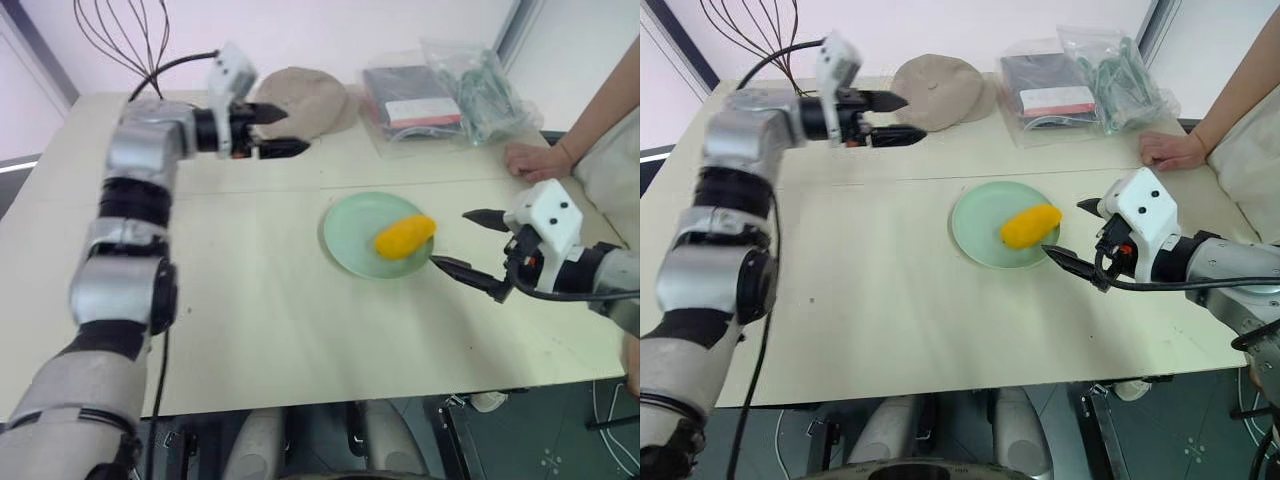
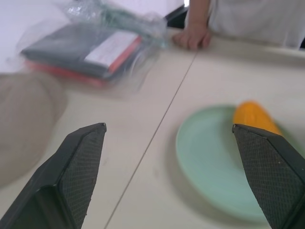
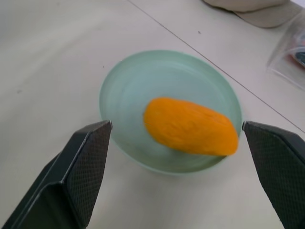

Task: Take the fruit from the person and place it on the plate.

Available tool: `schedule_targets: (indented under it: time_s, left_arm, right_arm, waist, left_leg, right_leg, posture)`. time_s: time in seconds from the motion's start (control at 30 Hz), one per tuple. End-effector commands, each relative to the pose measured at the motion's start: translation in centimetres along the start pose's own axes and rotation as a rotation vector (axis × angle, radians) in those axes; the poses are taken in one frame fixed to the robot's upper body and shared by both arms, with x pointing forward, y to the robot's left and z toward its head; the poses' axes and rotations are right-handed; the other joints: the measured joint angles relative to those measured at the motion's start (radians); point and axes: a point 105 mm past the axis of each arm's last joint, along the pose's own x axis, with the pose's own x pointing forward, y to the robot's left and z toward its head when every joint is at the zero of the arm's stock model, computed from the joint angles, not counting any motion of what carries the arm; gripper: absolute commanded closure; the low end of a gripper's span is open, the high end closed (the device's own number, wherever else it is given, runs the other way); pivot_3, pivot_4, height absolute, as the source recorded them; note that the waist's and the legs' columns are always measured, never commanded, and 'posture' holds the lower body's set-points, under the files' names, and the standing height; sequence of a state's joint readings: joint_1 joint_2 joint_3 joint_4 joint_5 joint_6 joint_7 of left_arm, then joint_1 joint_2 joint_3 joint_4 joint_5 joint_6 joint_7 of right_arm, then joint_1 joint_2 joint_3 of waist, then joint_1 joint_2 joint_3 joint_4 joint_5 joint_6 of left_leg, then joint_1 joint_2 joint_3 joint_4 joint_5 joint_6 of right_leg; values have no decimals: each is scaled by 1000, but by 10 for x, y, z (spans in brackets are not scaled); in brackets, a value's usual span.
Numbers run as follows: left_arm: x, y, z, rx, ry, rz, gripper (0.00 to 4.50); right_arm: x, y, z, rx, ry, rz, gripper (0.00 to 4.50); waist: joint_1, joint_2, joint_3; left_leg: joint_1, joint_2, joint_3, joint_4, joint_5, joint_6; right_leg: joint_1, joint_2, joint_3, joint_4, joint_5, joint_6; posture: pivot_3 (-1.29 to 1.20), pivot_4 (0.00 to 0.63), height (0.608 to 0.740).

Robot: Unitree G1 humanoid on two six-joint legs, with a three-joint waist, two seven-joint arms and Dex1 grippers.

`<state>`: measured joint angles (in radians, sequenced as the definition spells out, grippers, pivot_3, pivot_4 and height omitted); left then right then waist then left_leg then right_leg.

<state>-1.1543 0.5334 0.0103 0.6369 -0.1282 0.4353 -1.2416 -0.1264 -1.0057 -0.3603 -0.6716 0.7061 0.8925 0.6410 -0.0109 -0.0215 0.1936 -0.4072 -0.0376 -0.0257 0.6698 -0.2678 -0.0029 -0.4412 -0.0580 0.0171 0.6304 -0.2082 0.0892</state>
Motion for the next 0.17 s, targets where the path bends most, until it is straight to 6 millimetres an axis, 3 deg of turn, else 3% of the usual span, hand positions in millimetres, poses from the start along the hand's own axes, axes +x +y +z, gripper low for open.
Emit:
schedule_targets:
  time_s: [0.03, 0.17]
  left_arm:
    - [-24, -17, -4, 77, 33, -29, 67]
    - [-45, -33, -25, 46, 72, -37, 67]
  right_arm:
    - [-5, -4, 6, -51, -11, -19, 0]
    - [-6, -6, 4, -53, -4, -19, 0]
  waist:
    - [0, 0, 0]
    - [6, 0, 0]
  left_leg:
    - [0, 0, 0, 0, 0, 0]
    - [0, 0, 0, 1, 0, 0]
  right_leg:
    - [0, 0, 0, 0, 0, 0]
    - [0, -2, -1, 0, 0, 0]
  posture:
    - [0, 150, 740]
    - [0, 150, 740]
